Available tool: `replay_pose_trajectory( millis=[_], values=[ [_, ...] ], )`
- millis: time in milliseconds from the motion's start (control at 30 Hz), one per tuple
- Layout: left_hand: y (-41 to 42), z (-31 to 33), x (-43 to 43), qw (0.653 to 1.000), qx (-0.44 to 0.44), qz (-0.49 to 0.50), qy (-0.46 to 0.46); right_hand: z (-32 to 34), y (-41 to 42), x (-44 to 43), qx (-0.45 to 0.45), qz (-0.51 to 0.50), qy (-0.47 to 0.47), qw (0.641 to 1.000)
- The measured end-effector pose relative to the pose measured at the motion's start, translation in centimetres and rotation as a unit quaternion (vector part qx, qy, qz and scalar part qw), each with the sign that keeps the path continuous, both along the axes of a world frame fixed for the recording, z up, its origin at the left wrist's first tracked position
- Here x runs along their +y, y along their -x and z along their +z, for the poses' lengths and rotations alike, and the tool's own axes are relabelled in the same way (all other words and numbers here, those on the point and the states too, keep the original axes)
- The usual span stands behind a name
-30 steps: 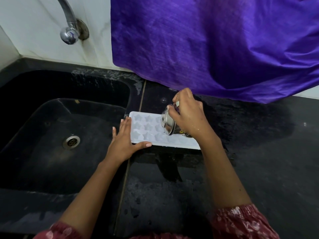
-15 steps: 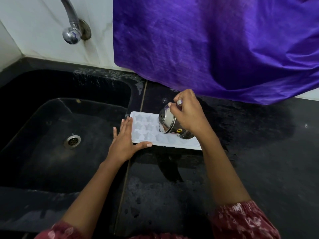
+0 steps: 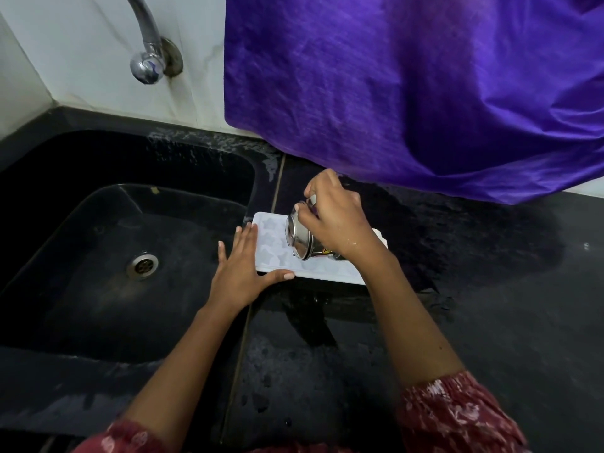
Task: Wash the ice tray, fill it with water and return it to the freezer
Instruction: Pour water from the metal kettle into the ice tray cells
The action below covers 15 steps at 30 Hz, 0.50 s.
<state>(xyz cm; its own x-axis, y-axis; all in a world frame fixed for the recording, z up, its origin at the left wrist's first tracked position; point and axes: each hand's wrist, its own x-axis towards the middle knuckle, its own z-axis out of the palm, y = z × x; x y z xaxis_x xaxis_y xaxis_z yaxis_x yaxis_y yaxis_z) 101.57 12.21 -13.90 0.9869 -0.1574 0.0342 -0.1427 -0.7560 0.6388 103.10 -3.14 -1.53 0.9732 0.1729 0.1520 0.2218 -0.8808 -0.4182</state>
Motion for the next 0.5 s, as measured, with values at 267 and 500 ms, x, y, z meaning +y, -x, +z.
replay_pose_trajectory(
  millis=[267, 500],
  values=[
    [0.03, -0.03, 0.03, 1.0, 0.004, 0.001, 0.001, 0.12, -0.23, 0.24, -0.008, 0.01, 0.015, 1.0],
    [-0.03, -0.09, 0.04, 1.0, 0.006, 0.001, -0.004, 0.69, -0.17, 0.24, -0.024, 0.018, 0.024, 0.999]
  ],
)
